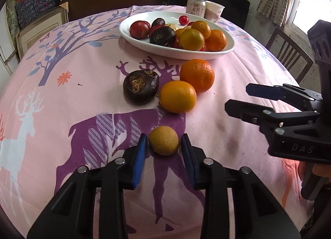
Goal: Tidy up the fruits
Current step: 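Withdraw both open tools from the plate toward the remaining fruit, then grasp a small yellow fruit with the left tool while the right tool grasps a mandarin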
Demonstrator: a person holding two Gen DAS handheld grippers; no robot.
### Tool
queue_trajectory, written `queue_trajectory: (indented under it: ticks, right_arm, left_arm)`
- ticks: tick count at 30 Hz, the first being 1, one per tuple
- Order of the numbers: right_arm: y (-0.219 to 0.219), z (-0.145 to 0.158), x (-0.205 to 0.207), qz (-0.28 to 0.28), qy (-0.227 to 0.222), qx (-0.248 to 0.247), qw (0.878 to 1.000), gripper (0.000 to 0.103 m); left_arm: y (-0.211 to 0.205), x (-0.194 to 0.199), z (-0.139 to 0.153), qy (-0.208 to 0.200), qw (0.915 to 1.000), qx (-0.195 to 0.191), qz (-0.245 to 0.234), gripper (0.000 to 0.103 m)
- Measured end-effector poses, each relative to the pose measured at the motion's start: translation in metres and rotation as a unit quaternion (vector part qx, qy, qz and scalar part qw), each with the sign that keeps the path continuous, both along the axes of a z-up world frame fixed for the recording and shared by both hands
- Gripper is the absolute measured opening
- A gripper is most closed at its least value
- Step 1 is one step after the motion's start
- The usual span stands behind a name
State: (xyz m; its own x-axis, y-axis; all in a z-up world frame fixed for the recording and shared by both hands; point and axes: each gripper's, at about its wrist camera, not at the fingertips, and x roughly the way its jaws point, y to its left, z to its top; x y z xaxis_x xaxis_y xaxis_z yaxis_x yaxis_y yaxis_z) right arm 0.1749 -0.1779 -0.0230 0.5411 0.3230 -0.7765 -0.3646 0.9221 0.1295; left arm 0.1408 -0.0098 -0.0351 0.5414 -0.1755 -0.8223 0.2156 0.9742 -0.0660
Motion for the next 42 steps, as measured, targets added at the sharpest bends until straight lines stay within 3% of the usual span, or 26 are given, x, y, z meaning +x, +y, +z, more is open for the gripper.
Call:
queue_trajectory:
  ticks: [14,16,18,21,27,42]
  right_arm:
    - [0.039,-0.014,0.037,0.023,-0.006,-0.043,0.999,0.067]
    - [0.041,-0.014,0.043,0.027,-0.005,-0.035,0.999,0.063]
    - [0.045,-0.014,0.046,0.043,-0.002,-0.020,0.999,0.043]
    - [0.052,-0.013,0.044,0.037,-0.012,-0.031,0.999,0.042]
    - [0.043,-0.010,0.035,0.037,0.003,-0.007,0.999,0.042]
    - [-0.017,-0.001,0.003,-0.005,-0.001,0.058,0.998,0.042]
  left_arm:
    - [0.001,-0.002,-0.001,-0.011,0.9999,0.001,-0.006,0.030]
    - [0.001,-0.002,-0.002,-0.012,0.9999,0.000,-0.006,0.030]
    - [0.001,-0.003,-0.002,-0.013,0.9999,0.001,-0.005,0.030]
    - [0.000,-0.003,-0.002,-0.014,0.9999,0.003,-0.004,0.030]
    - [-0.002,-0.004,-0.002,-0.017,0.9998,0.009,-0.002,0.030]
    - [-0.003,-0.003,0.005,-0.006,0.9999,0.012,0.007,0.028]
